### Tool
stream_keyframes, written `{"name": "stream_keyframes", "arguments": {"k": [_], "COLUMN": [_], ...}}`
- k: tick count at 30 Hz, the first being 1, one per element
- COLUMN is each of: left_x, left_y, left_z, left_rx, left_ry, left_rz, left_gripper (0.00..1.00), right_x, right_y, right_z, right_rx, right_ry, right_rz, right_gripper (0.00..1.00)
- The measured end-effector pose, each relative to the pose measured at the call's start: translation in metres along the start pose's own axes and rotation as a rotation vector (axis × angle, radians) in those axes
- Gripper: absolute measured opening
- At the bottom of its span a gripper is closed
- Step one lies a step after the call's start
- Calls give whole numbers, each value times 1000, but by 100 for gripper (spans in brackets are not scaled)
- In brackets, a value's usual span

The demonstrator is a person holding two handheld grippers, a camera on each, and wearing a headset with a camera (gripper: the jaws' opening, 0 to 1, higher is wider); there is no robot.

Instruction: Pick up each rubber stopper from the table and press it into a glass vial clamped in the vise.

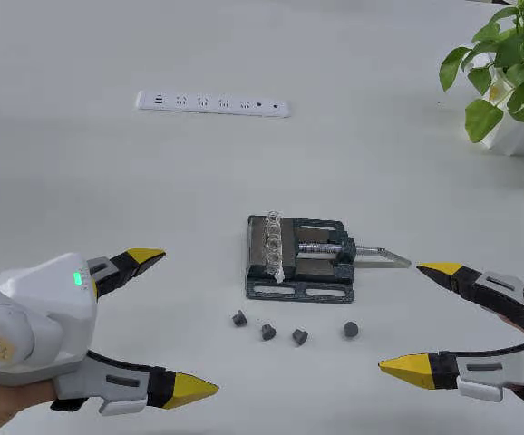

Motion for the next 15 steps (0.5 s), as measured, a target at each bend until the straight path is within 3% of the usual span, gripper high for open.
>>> {"name": "stream_keyframes", "arguments": {"k": [15], "left_x": [-1], "left_y": [2], "left_z": [1], "left_rx": [6], "left_ry": [2], "left_rz": [-4], "left_gripper": [99], "right_x": [-2], "right_y": [11], "right_z": [12], "right_rx": [-51], "right_ry": [-50], "right_rz": [45], "right_gripper": [79]}}
Point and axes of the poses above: the centre of the closed fingertips' face, and the gripper's own axes: y roughly forward along the fingers, x roughly to its right, z roughly out of its top, the point moved 2 cm from there along -y, roughly backward along the fingers, and after that the axes turned 4 degrees about -x, right-handed, at the moved point
